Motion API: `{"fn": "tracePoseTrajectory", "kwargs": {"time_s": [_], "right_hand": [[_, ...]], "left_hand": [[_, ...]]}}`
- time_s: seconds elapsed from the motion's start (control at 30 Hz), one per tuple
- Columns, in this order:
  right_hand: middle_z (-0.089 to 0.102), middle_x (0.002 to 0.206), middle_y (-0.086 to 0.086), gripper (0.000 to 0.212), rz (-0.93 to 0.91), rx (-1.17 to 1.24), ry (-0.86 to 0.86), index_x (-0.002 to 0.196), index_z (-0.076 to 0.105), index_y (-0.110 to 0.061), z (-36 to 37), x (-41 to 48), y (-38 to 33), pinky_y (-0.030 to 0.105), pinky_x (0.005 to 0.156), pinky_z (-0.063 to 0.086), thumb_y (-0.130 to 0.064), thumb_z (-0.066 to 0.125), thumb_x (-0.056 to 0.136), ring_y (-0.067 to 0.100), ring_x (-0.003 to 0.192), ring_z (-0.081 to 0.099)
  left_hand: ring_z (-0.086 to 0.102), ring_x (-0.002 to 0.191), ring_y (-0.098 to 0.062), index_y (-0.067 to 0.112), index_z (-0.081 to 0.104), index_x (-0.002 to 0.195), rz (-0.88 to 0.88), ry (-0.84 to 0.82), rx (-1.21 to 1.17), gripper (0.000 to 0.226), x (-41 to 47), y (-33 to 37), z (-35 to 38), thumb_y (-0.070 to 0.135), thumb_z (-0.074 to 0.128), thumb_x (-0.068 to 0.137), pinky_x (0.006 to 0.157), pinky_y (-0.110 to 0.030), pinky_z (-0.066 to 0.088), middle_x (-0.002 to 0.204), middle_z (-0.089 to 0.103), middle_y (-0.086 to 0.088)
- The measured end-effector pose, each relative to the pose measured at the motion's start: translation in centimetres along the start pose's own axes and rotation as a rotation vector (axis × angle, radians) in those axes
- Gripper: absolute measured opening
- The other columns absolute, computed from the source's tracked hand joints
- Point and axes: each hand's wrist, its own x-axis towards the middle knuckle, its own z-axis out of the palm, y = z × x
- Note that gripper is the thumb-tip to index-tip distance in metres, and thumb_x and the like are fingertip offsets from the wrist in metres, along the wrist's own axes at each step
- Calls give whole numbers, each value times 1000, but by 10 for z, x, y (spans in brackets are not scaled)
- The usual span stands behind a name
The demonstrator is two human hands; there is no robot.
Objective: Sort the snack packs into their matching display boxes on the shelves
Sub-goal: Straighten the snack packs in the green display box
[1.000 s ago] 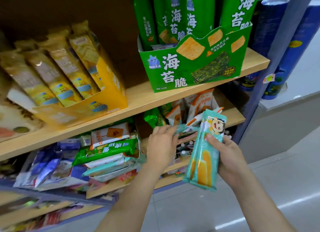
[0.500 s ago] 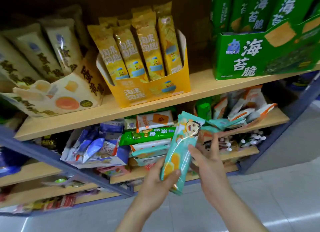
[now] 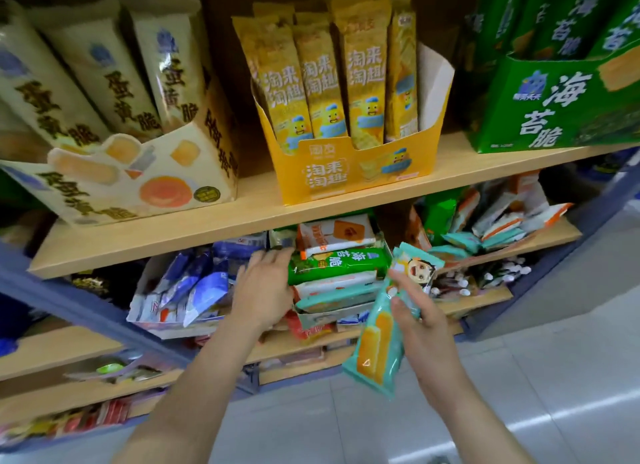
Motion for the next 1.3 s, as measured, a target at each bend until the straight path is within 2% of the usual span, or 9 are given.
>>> {"fn": "tracePoseTrajectory", "kwargs": {"time_s": [0.17, 0.33, 0.53, 0.77, 0.9, 1.0, 1.07, 1.2, 1.3], "right_hand": [[67, 111, -16, 36, 24, -85, 6, 99, 76, -31, 1, 2, 6, 18, 72, 53, -9, 48, 102, 0, 95, 65], [65, 112, -14, 38, 46, -93, 26, 95, 77, -35, 0, 10, 9, 20, 71, 52, -11, 48, 102, 7, 97, 63], [65, 108, -9, 38, 37, -124, 34, 93, 76, -35, 4, 12, 10, 25, 70, 50, -12, 47, 103, 12, 93, 63], [68, 92, -15, 44, 33, -116, 47, 84, 76, -38, 12, 18, 17, 27, 70, 46, -10, 48, 103, 11, 81, 59], [68, 99, 5, 37, 127, 112, 14, 92, 76, -29, 19, 25, 13, 38, 74, 46, -10, 47, 103, 22, 84, 60], [72, 98, 8, 29, 187, 287, 36, 105, 72, -18, 26, 40, 5, 37, 72, 53, -6, 46, 103, 21, 81, 66], [73, 102, 9, 29, 213, 312, 36, 107, 71, -16, 32, 52, 4, 38, 72, 57, -5, 45, 103, 19, 83, 69], [71, 109, 16, 30, 265, 351, 21, 104, 71, -15, 40, 70, 1, 44, 78, 57, -1, 44, 102, 26, 89, 67], [73, 103, 13, 28, 279, 484, 33, 107, 70, -10, 29, 70, 3, 43, 77, 56, -1, 44, 100, 26, 88, 70]], "left_hand": [[49, 123, -30, 23, 36, 142, 16, -167, 183, 57, 28, 0, -2, 17, 58, 90, 100, -51, 35, 129, 56, -5], [49, 123, -31, 23, 32, 149, 64, -248, -41, 66, 32, -18, -8, 25, 64, 92, 98, -37, 41, 128, 51, -14], [43, 106, -23, 25, 40, 145, 67, -151, -343, 55, 1, -38, -36, 18, 61, 95, 84, -25, 32, 108, 41, -6], [48, 99, -6, 24, 48, 138, 31, -56, -547, 52, -62, -63, -54, 7, 65, 91, 75, -1, 34, 112, 41, 2], [51, 106, -2, 40, 54, 125, -58, -46, -728, 50, -99, -64, -53, 12, 70, 88, 83, -5, 36, 113, 51, 9], [61, 97, 5, 32, 63, 119, -182, -88, -1064, 43, -114, -46, -51, 5, 70, 86, 76, -9, 47, 113, 66, 7], [68, 94, -4, 29, 67, 115, -259, -117, -1260, 43, -117, -36, -45, 5, 75, 80, 72, -13, 51, 109, 71, 5], [69, 103, -26, 30, 71, 108, -404, -113, -1436, 50, -117, -30, -27, 21, 80, 60, 96, -41, 51, 114, 71, -3], [68, 103, -24, 29, 72, 110, -425, -127, -1432, 49, -118, -26, -17, 22, 76, 61, 95, -41, 51, 118, 68, -7]]}}
